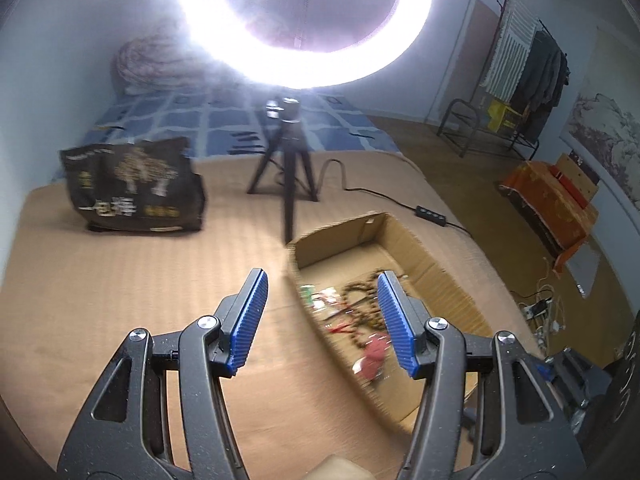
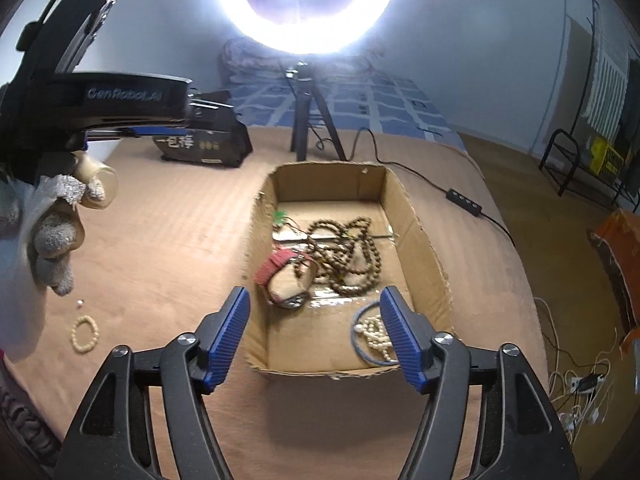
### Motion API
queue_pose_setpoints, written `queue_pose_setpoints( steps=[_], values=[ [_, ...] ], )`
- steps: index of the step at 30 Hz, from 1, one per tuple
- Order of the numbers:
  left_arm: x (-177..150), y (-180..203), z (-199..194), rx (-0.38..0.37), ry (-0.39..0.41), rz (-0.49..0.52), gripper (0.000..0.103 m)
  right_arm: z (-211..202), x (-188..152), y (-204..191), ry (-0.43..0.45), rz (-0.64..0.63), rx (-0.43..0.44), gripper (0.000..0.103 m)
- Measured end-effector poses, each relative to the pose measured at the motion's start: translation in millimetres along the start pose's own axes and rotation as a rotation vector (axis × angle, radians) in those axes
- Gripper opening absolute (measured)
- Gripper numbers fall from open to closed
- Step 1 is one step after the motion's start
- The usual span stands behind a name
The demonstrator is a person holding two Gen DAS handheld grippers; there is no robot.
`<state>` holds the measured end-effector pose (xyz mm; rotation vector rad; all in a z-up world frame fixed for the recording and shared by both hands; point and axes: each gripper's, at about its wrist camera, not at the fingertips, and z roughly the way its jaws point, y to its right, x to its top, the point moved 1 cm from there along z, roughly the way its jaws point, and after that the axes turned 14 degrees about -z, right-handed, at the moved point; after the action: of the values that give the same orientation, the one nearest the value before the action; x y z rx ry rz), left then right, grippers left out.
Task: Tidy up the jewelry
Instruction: 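Withdraw both open tools from the box toward the second earring and cream bracelet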
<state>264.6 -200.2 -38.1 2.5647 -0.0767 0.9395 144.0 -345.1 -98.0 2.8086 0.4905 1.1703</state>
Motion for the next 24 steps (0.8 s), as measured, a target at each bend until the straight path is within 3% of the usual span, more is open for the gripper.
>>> queue_pose_setpoints(
  steps=[7,13,24],
  values=[
    [-3,-39,-43,0.079,0.049,0.045,0.060,-8,11,-28,-0.002,-0.037,0.023,0.077],
    [-10,-82,-74,0.145,0.059,0.053,0.060,-9,16,-52,0.001,-0.042,0.063,0.078],
    [-48,-175,-108,0.255,0.012,0.017,0.060,-7,21,-115,0.035,-0.150,0.125,0.078]
  ],
)
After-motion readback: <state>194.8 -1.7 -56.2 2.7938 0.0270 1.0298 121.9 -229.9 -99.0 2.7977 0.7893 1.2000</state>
